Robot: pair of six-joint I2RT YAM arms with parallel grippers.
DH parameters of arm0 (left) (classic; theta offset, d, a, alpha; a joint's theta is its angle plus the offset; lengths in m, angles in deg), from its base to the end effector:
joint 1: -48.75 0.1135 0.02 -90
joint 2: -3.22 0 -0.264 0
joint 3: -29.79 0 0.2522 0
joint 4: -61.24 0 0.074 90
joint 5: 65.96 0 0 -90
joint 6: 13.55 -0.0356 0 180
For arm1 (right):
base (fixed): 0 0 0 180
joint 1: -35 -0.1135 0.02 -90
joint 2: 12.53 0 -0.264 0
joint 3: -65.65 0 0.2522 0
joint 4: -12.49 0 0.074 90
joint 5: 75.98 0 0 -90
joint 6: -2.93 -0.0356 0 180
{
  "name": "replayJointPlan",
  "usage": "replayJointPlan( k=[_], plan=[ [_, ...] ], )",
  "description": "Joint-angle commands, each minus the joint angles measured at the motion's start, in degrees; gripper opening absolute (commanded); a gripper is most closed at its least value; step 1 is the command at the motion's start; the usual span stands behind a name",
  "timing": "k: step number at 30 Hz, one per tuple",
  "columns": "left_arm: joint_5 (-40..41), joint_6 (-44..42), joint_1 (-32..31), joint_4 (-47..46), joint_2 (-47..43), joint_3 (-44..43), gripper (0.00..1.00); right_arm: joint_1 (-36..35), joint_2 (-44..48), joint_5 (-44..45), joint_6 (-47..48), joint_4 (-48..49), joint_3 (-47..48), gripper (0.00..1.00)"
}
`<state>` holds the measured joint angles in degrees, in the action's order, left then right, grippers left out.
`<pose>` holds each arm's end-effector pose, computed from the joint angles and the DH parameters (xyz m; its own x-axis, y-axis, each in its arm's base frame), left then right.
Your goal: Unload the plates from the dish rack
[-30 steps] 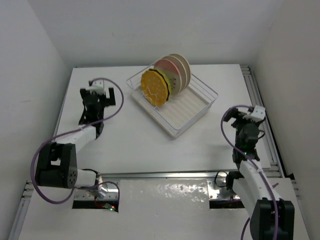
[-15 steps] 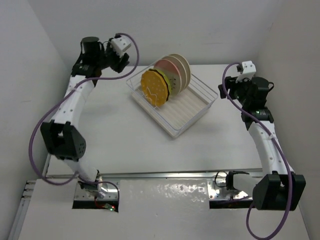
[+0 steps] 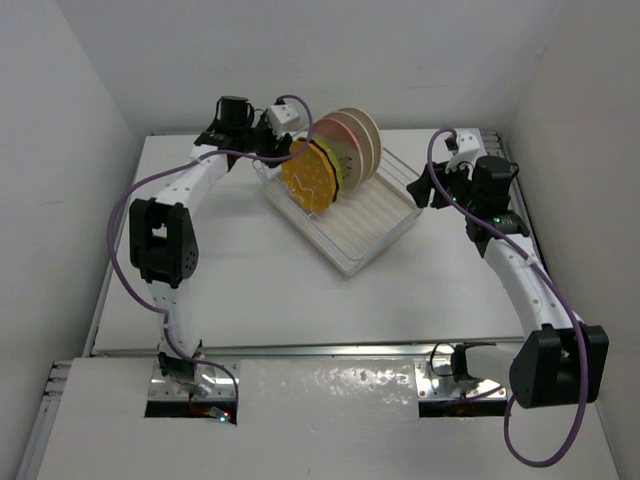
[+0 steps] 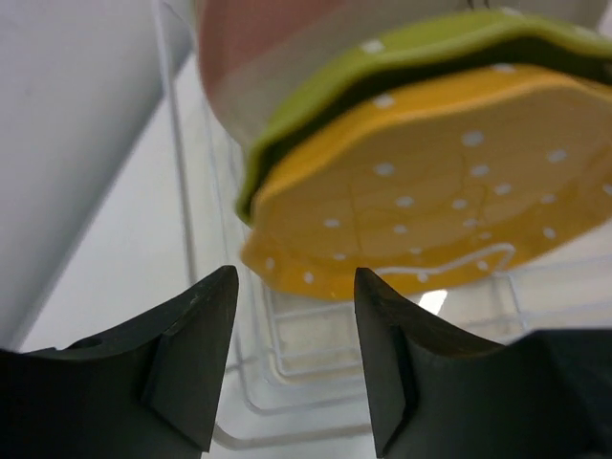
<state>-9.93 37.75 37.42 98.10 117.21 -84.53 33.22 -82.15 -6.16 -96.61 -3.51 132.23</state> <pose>0.4498 -0.1104 0.2945 -0.0784 0.5445 -0.8351 0.8356 0.4927 0.2428 0.2809 0.0210 0.3126 -0.3804 0.1438 -0.9136 -0.2961 0.9169 0.2677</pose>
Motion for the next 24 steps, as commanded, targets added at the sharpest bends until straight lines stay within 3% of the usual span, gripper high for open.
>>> replayJointPlan(
  k=[1, 8, 13, 18, 24],
  plan=[
    [1.2, 3.3, -0.5, -7.9, 2.9, -4.6, 0.48, -1.3, 0.0, -1.3, -1.4, 0.9, -0.5, 0.59],
    [-3.1, 2.2, -0.5, -8.9, 6.3, -4.8, 0.44, -2.5, 0.5, -0.7, -1.4, -1.4, -1.0, 0.57],
    [-5.5, 1.8, -0.5, -7.7, 7.7, -5.8, 0.29, -3.0, 0.9, -0.6, -1.7, -2.0, -1.1, 0.56],
    [-8.4, 0.7, -0.7, -7.4, 8.5, -6.1, 0.28, -3.4, 0.9, -0.3, -1.8, -3.3, -1.5, 0.55],
    [-10.9, -0.2, -0.8, -7.4, 8.2, -5.3, 0.04, -3.6, 1.7, 0.6, -1.8, -4.3, -2.2, 0.55]
  ],
)
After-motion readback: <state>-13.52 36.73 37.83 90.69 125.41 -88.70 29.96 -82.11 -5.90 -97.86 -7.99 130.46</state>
